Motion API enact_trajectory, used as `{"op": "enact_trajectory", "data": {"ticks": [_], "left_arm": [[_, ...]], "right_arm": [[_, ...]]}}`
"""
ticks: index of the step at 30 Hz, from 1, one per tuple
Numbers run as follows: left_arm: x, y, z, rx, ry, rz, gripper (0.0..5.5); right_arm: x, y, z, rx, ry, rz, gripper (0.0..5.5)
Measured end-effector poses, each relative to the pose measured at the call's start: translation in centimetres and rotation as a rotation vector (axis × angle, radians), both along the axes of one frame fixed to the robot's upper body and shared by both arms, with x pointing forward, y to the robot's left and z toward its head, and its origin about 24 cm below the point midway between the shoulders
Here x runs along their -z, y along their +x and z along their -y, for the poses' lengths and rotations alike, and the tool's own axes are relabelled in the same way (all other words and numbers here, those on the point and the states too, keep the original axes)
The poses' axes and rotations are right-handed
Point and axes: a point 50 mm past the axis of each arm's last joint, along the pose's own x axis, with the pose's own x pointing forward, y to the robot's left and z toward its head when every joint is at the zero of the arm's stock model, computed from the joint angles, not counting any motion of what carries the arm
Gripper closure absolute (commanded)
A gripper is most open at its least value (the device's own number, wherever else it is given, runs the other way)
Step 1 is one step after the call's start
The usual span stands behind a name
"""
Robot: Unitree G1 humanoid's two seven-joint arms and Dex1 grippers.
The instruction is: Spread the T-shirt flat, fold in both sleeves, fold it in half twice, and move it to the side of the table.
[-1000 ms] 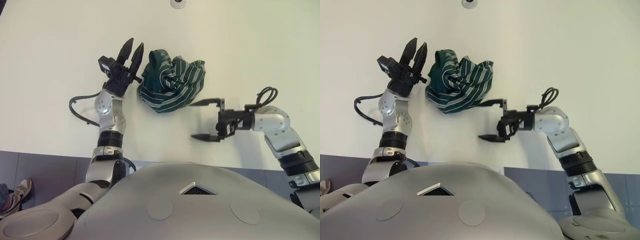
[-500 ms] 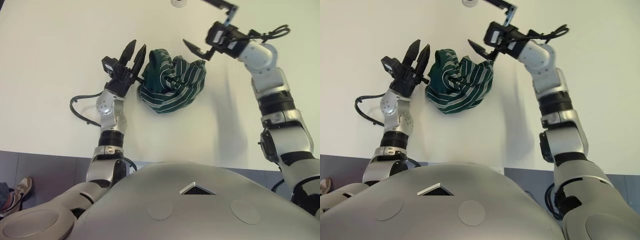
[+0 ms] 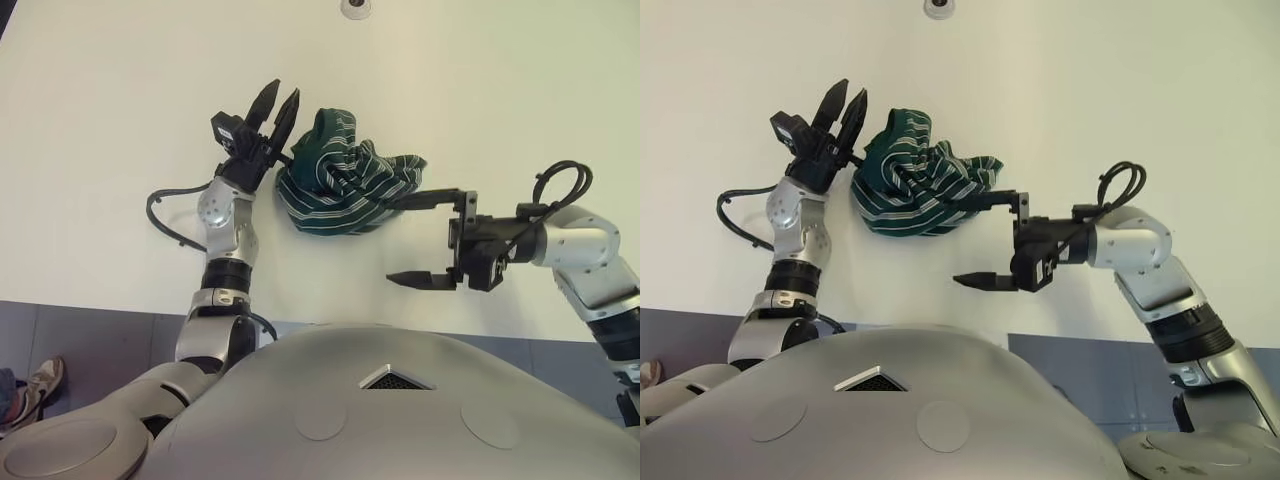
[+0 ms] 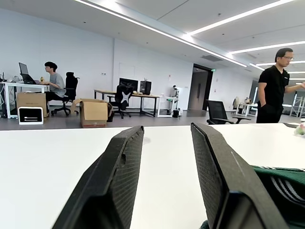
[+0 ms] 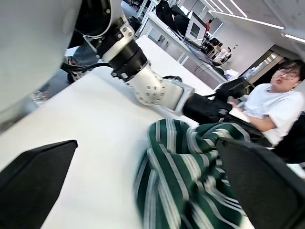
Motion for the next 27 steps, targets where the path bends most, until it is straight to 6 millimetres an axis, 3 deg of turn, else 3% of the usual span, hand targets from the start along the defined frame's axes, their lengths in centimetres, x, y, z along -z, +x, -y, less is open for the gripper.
{"op": "enact_trajectory", "data": {"ticks": [3, 7, 10, 13, 16, 20, 27], "left_arm": [[0.0, 0.0, -0.1, -0.004, 0.005, -0.001, 3.69], [0.0, 0.0, 0.1, 0.005, 0.022, -0.002, 3.69], [0.1, 0.0, 0.2, 0.013, 0.029, -0.003, 3.69], [0.1, 0.0, 0.3, 0.015, 0.034, -0.002, 3.69], [0.0, 0.0, 0.3, 0.015, 0.034, 0.0, 3.69], [0.0, 0.0, 0.3, 0.015, 0.035, 0.002, 3.69], [0.0, 0.0, 0.3, 0.014, 0.035, 0.002, 3.69]], "right_arm": [[1.5, 0.2, -0.4, 0.046, -0.018, -0.035, 0.13], [-1.5, 4.6, 0.1, 0.259, 0.111, 0.092, 0.13], [-1.4, 4.7, -0.8, 0.264, 0.151, 0.062, 0.13], [0.1, 4.2, -2.2, 0.226, 0.106, 0.036, 0.13], [0.7, 5.6, -1.9, 0.307, 0.088, 0.004, 0.13], [0.8, 7.8, -1.3, 0.432, 0.105, -0.012, 0.9], [1.5, 8.6, -0.6, 0.493, 0.113, -0.102, 2.14]]}}
